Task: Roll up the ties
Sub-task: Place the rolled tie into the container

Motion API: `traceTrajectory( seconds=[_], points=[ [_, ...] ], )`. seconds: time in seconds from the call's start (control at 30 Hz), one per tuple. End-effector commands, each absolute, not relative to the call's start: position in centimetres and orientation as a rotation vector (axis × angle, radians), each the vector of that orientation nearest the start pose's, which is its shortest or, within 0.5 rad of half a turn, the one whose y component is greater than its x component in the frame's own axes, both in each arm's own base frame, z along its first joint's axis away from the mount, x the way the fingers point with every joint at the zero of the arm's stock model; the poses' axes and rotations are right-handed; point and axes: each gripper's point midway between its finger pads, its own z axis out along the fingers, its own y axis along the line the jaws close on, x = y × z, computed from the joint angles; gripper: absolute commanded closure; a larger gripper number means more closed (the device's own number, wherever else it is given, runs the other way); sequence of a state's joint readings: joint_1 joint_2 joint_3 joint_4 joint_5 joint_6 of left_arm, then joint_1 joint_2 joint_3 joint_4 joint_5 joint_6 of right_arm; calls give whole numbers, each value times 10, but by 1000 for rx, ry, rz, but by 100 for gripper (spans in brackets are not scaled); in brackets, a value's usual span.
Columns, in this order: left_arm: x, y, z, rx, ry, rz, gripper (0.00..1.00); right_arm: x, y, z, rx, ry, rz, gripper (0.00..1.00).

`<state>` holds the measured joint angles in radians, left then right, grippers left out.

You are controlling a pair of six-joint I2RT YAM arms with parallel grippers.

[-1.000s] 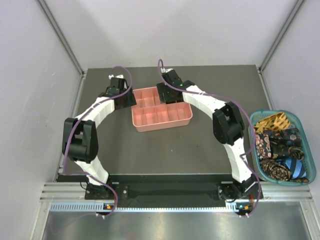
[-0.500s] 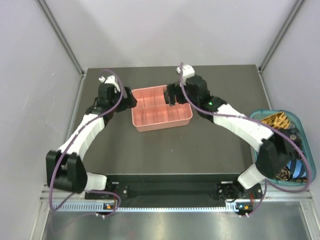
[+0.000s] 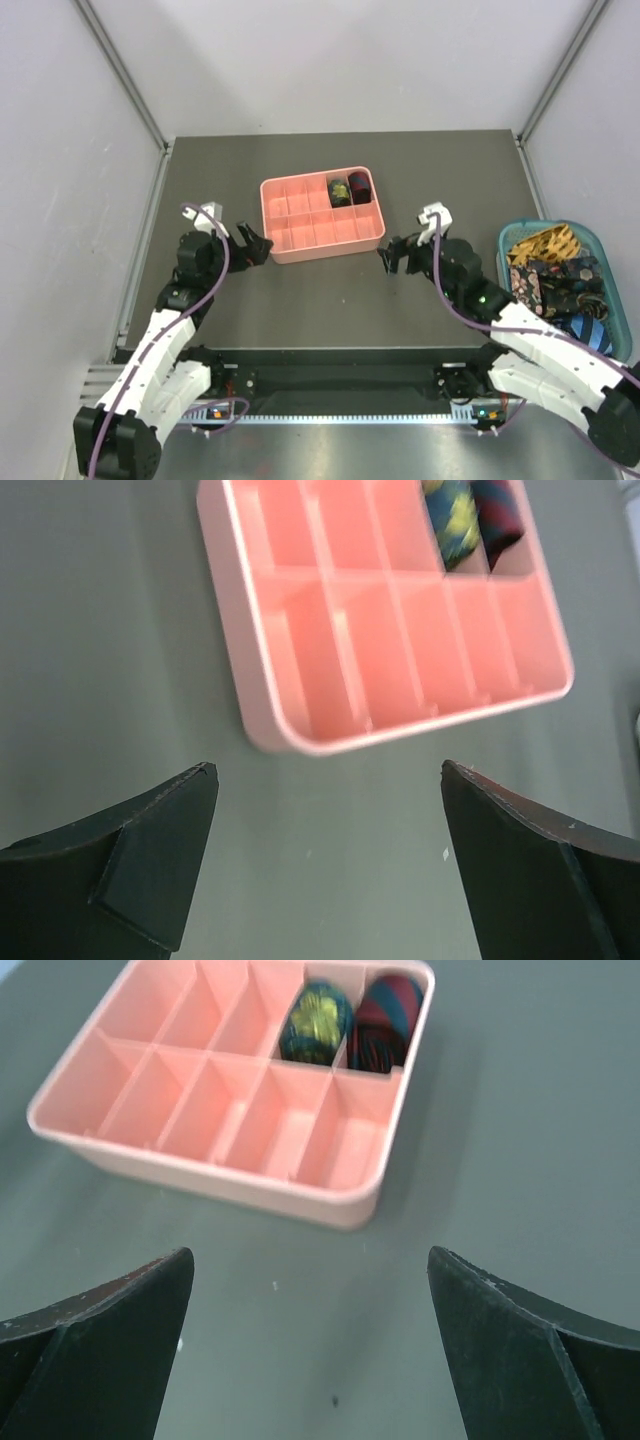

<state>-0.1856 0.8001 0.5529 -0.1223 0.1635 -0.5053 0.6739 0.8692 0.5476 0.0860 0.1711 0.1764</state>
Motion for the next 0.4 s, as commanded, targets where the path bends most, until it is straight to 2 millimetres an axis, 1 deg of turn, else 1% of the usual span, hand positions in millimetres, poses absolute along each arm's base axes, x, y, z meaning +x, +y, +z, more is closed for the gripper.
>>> traceTrajectory(
  seconds=[0.0,0.03,0.07,0.1,0.13,0.17,0.2,0.23,0.27,0.37],
  points=[
    [282,-114,170,-149,1948,-679,3,264,186,191,-285,1725,506,0],
    [278,-115,161,-141,1962,-683,3,261,184,194,-273,1704,519,0],
    [276,-116,155,-132,1969,-688,4,259,184,194,-261,1687,534,0],
    [274,-116,150,-123,1976,-692,4,257,181,185,-259,1696,536,0],
    [271,-119,144,-95,1974,-702,4,255,181,185,-251,1686,543,0],
    [272,-119,144,-79,1959,-702,4,255,181,184,-241,1680,552,0],
    [270,-119,142,-67,1953,-696,4,255,179,178,-238,1691,548,0],
    [268,-118,138,-66,1956,-694,3,254,179,175,-233,1700,547,0],
    [268,-119,138,-64,1950,-699,3,254,179,173,-224,1706,552,0],
    [267,-118,138,-62,1939,-700,2,251,185,168,-258,1722,573,0]
  ],
)
